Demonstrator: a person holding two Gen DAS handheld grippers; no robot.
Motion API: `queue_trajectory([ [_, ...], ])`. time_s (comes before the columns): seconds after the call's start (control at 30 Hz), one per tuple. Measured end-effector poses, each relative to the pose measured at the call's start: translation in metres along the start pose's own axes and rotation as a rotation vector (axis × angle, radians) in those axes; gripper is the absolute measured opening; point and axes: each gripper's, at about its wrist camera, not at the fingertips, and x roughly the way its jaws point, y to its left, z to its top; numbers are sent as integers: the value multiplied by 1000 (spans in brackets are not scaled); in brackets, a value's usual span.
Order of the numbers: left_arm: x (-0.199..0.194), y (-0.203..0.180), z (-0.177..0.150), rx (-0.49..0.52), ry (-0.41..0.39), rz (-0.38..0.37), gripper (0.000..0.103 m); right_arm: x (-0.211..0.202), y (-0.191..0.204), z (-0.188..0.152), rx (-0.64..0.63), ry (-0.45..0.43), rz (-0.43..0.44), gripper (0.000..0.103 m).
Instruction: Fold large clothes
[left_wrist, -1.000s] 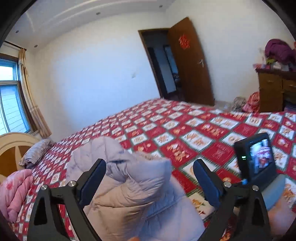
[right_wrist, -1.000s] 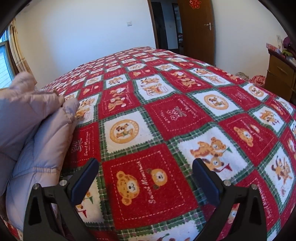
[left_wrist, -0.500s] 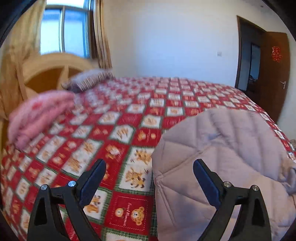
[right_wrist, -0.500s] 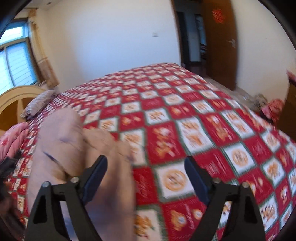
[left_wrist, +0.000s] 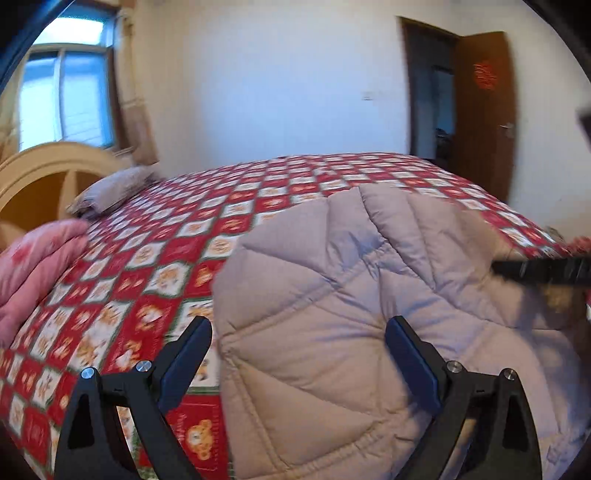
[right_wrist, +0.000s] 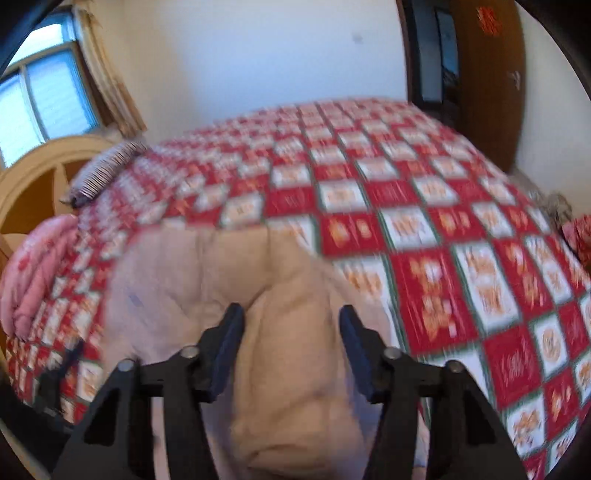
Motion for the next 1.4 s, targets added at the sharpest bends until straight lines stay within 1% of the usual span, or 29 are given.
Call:
queue_trajectory([
  [0.1, -1, -14, -2, 25, 6, -85, 96, 4, -31, -39, 40, 14, -5, 55],
  [0.17, -2, -29, -4, 74, 5, -88, 96, 2, -43, -57, 52, 7, -20, 55],
  [0.2, -3, -37, -4, 102, 0, -85, 96, 0, -46, -62, 51, 5, -28, 55],
  [0.27, -7, -42, -3, 116, 3, -78, 96, -6, -52, -65, 52, 8, -49, 55],
  [0.33, -14, -33, 7, 70, 1, -93, 96, -16, -56, -55, 78, -8, -65, 55],
  [0.37, -17, -24, 14, 30, -6, -94, 96, -25, -55, -49, 81, -35, -76, 55],
  [0.43, -24, -6, 30, -56, -20, -69, 96, -44, -47, -32, 62, -111, -104, 55],
  [0.47, -24, 1, 39, -88, -14, -54, 96, -52, -39, -23, 45, -147, -106, 55],
  [0.5, -22, 8, 47, -114, 0, -40, 96, -57, -30, -13, 29, -163, -105, 55],
  [0.57, -13, 19, 56, -170, 36, 2, 96, -56, -13, 5, 11, -162, -75, 55],
  [0.6, -8, 23, 59, -197, 51, 10, 96, -50, -6, 14, 12, -150, -46, 58],
  [0.63, 0, 24, 59, -216, 69, -3, 96, -37, 0, 22, 2, -115, -30, 70],
  [0.67, 9, 24, 57, -224, 97, -13, 96, -24, 4, 26, -8, -91, -23, 72],
  [0.7, 16, 23, 54, -227, 121, -16, 96, -13, 4, 26, -10, -77, -19, 72],
  [0.73, 25, 22, 49, -233, 147, -40, 96, 1, 0, 21, -6, -49, -31, 67],
  [0.77, 31, 21, 43, -240, 159, -60, 96, 12, -7, 15, 9, -24, -32, 60],
  [0.8, 36, 19, 37, -246, 167, -71, 96, 21, -16, 5, 30, 4, -22, 46],
  [0.83, 41, 17, 29, -256, 173, -94, 96, 29, -27, -6, 53, 22, -9, 41],
  [0.87, 45, 14, 21, -273, 174, -130, 97, 35, -39, -18, 79, 31, 10, 41],
  [0.9, 47, 11, 17, -278, 169, -136, 100, 36, -48, -28, 103, 29, 25, 39],
  [0.93, 48, 6, 12, -275, 159, -119, 102, 35, -55, -37, 116, 19, 34, 39],
  [1.0, 50, -3, 7, -249, 143, -89, 102, 32, -58, -50, 103, -14, 20, 39],
  [1.1, 53, -14, 2, -208, 127, -32, 102, 34, -58, -58, 99, -42, 6, 39],
  [1.3, 67, -14, -7, -209, 140, -24, 102, 47, -57, -62, 87, -52, -11, 39],
  [1.4, 73, -15, -8, -204, 158, -26, 102, 51, -57, -63, 80, -55, -22, 39],
])
